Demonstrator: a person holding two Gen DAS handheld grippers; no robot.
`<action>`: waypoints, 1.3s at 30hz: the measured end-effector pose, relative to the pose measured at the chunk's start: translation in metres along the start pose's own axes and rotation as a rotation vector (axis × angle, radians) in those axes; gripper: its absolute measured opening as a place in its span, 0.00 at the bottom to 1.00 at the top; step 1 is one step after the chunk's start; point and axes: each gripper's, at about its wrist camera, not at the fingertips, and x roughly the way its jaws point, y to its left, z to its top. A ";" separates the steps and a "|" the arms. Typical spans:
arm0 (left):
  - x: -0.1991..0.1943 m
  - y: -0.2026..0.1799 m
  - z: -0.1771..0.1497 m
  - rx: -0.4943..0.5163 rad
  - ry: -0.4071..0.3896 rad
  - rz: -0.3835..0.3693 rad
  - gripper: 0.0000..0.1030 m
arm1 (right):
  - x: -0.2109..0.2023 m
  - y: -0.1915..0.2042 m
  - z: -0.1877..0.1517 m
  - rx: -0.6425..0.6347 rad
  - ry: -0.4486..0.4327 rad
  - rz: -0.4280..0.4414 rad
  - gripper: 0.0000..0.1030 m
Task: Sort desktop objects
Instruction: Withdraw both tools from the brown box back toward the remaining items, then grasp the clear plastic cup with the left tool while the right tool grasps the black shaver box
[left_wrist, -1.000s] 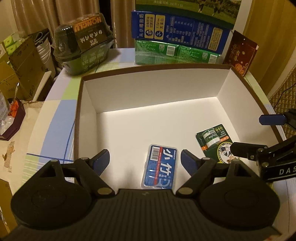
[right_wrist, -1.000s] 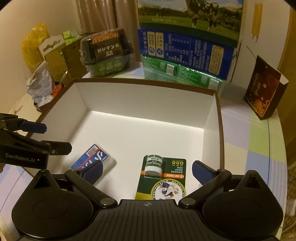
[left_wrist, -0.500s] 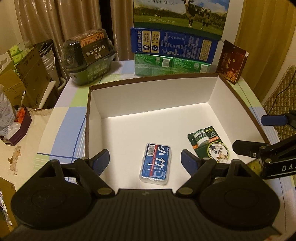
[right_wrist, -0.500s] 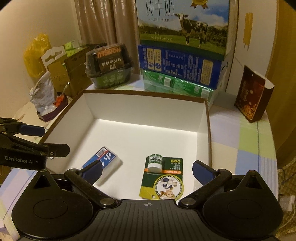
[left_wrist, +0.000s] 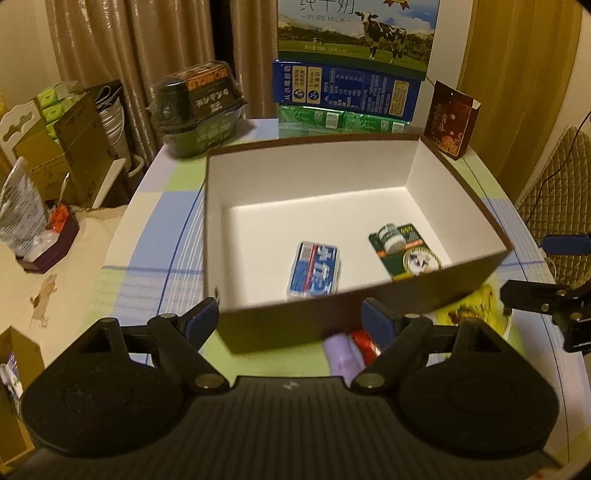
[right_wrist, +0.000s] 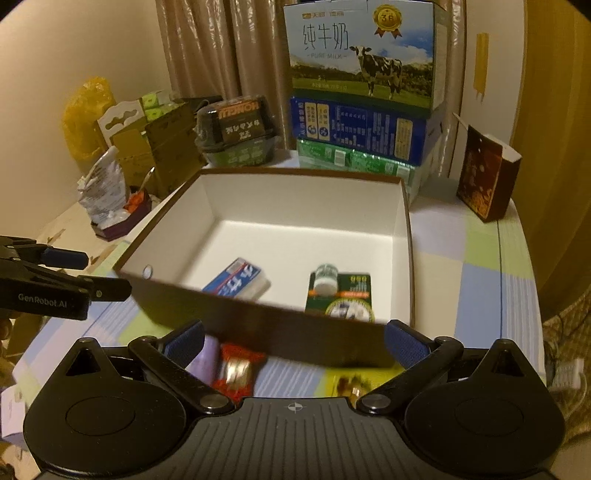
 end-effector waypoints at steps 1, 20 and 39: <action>-0.005 0.000 -0.006 -0.001 0.001 0.005 0.79 | -0.004 0.002 -0.004 -0.001 -0.001 0.000 0.98; -0.056 -0.011 -0.094 -0.017 0.056 0.033 0.80 | -0.046 0.034 -0.081 0.012 0.062 0.049 0.98; -0.055 -0.022 -0.133 -0.034 0.126 0.044 0.80 | -0.042 0.060 -0.118 0.004 0.086 0.069 0.98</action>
